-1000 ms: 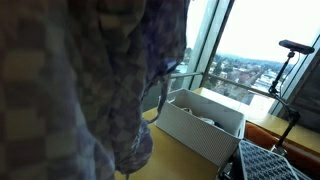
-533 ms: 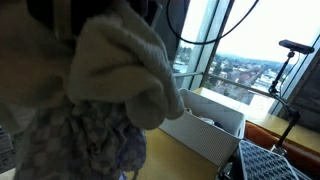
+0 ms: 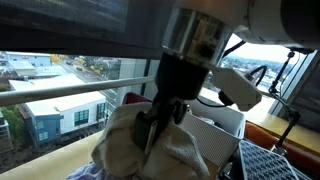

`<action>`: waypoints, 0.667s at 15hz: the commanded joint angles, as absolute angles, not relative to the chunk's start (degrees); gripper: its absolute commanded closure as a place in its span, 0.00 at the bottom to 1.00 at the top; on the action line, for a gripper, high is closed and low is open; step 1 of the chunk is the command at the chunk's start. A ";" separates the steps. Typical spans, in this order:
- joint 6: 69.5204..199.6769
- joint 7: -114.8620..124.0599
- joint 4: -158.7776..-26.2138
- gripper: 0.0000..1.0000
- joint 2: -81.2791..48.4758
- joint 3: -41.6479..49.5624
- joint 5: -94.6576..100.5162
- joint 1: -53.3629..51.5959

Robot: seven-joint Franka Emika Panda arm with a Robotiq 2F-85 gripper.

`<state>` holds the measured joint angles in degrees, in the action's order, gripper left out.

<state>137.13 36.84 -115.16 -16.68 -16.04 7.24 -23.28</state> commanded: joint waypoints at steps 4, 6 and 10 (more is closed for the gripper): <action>140.88 37.01 -119.62 1.00 -12.62 -13.41 7.65 -23.13; 140.26 36.97 -119.32 0.74 -11.73 -12.91 7.73 -22.76; 140.28 37.32 -121.07 0.45 -8.79 -12.63 7.44 -21.87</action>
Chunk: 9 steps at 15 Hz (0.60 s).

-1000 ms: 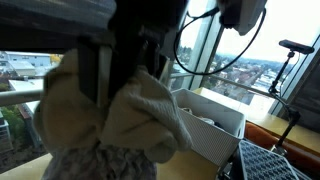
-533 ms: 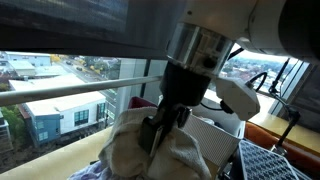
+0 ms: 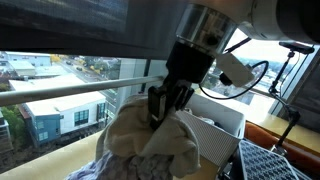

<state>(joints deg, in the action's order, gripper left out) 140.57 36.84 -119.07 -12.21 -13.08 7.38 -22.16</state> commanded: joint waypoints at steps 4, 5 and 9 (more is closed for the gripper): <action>140.46 36.99 -125.37 0.18 -3.18 -12.44 7.01 -19.83; 140.47 36.69 -126.90 0.10 -1.36 -12.29 6.80 -18.94; 140.94 35.85 -132.19 0.00 4.02 -11.14 7.57 -14.50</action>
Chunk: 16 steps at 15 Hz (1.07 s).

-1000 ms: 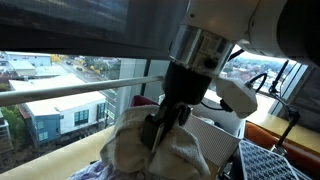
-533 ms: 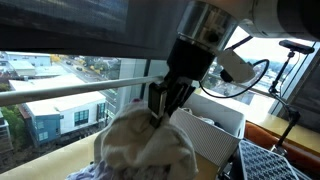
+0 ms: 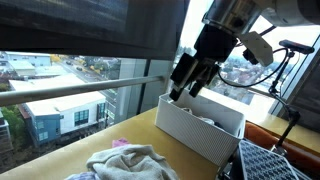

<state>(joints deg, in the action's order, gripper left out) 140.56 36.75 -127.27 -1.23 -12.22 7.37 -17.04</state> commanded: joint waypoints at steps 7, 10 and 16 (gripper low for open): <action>140.76 28.49 -133.70 0.00 7.08 -5.82 7.18 -4.60; 140.54 28.75 -133.25 0.00 5.94 -6.24 7.31 -3.81; 142.28 28.43 -132.94 0.00 3.73 -5.72 8.89 -3.16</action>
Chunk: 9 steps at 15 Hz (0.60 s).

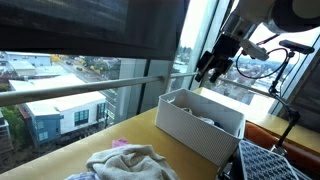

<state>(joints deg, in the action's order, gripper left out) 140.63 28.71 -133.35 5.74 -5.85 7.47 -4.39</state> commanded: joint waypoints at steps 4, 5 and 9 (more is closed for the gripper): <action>146.76 27.88 -131.28 0.00 -0.89 -3.38 12.41 -0.74; 147.94 27.84 -130.56 0.00 -2.34 -2.73 13.35 -0.31; 151.10 26.70 -125.11 0.00 -11.24 0.54 13.69 0.39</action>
